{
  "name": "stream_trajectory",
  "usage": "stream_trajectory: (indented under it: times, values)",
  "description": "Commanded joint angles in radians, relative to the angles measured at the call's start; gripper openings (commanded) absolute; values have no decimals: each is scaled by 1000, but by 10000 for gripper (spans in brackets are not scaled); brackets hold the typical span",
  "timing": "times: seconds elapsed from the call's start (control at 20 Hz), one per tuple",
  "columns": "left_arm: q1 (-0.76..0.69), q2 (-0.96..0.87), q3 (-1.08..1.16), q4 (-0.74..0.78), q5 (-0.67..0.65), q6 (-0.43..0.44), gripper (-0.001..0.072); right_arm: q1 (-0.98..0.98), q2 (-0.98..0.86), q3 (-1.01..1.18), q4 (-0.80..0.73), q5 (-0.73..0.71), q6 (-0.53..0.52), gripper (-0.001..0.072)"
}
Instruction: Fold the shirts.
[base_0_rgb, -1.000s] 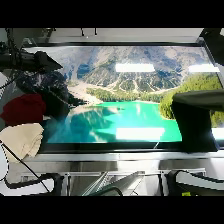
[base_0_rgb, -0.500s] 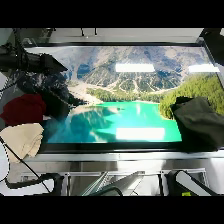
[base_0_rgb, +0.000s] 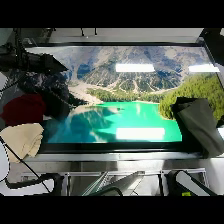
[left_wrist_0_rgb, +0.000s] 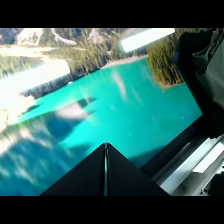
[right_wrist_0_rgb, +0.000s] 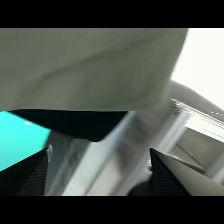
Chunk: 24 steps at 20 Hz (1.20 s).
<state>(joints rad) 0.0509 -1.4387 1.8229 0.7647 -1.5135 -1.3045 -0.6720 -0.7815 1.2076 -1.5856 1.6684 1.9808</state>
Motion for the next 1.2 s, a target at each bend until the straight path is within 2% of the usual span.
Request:
stream_trajectory:
  times: [0.0, 0.05, 0.25, 0.4, 0.65, 0.85, 1.15]
  values:
    - [0, 0, 0, -1, 6, 22, 17, 1, 0, -1, 234, -101, -24, 314]
    - [0, 0, 0, -1, 5, 44, 17, 1, 2, -1, 301, -130, -53, 7]
    - [0, 1, -1, -1, -68, 55, 16, 3, 29, -2, 518, -179, -175, 18]
    - [-27, 36, -45, -2, -129, 31, 16, 60, 123, -55, 539, -204, -257, 17]
    - [-115, 314, -495, 2, 10, 32, 16, 215, 370, -382, 540, -319, -340, 19]
    - [-167, 510, -858, 1, 117, 32, 17, 269, 382, -506, 554, -330, -373, 19]
    - [-140, 632, -1018, 1, 142, 32, 17, 269, 380, -507, 581, -329, -373, 19]
